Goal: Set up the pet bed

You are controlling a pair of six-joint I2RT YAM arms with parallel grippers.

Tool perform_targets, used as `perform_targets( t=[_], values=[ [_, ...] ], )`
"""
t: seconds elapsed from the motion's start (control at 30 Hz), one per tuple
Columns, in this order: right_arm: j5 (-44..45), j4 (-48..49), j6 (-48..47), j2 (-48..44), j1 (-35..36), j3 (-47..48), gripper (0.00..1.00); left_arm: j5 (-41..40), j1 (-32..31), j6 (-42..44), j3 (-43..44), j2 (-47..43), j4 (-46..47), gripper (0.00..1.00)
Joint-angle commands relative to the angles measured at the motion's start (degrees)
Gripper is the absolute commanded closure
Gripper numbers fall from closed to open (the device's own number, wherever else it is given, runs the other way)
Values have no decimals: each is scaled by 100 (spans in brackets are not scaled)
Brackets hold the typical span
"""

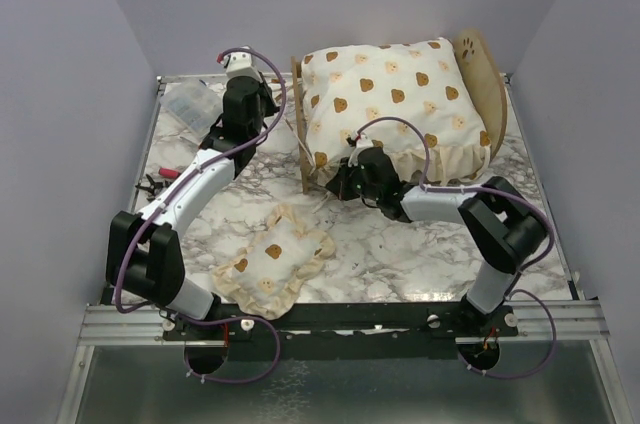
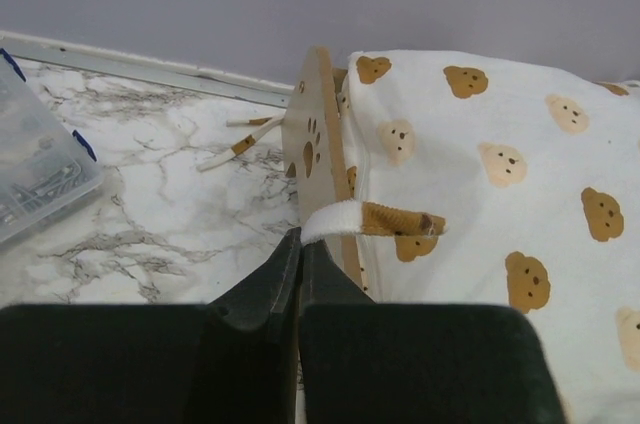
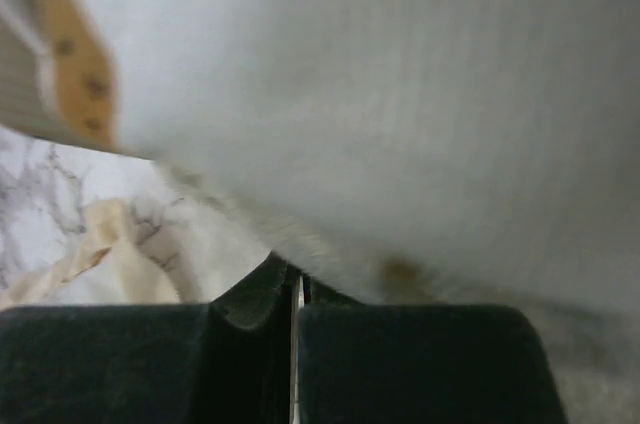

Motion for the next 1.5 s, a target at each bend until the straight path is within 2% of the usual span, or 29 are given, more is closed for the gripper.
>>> perform_targets(
  t=[0.0, 0.27, 0.47, 0.63, 0.77, 0.9, 1.03, 1.23, 1.4, 1.47],
  values=[
    [130, 153, 45, 572, -162, -329, 99, -56, 207, -29, 243, 46, 82, 100],
    [263, 261, -16, 694, -294, -510, 99, 19, 328, 24, 416, 119, -23, 100],
    [-30, 233, -24, 414, -294, -416, 99, 668, 320, -111, 102, -151, -14, 100],
    [-51, 123, -58, 261, -295, -304, 99, 1258, 215, -530, -823, -940, -10, 100],
    [-54, 75, -19, 351, -299, -238, 99, 1688, -230, -806, -1751, -1638, -8, 100],
    [-252, 113, 69, 425, -294, -210, 99, 1553, -982, -844, -2693, -2072, -26, 100],
    [-342, 86, 124, 371, -298, -194, 99, 1450, -1441, -1286, -3631, -2280, 212, 100],
    [-751, 90, 283, 333, -294, -149, 99, 1239, -2040, -2025, -4608, -1664, 801, 100],
    [-1121, 158, 376, 382, -201, -173, 98, 1298, -2344, -2366, -4700, -866, 1224, 96],
    [-1287, 151, 315, 420, -103, -147, 97, 1282, -2415, -2376, -4656, -731, 1230, 91]
  ],
)
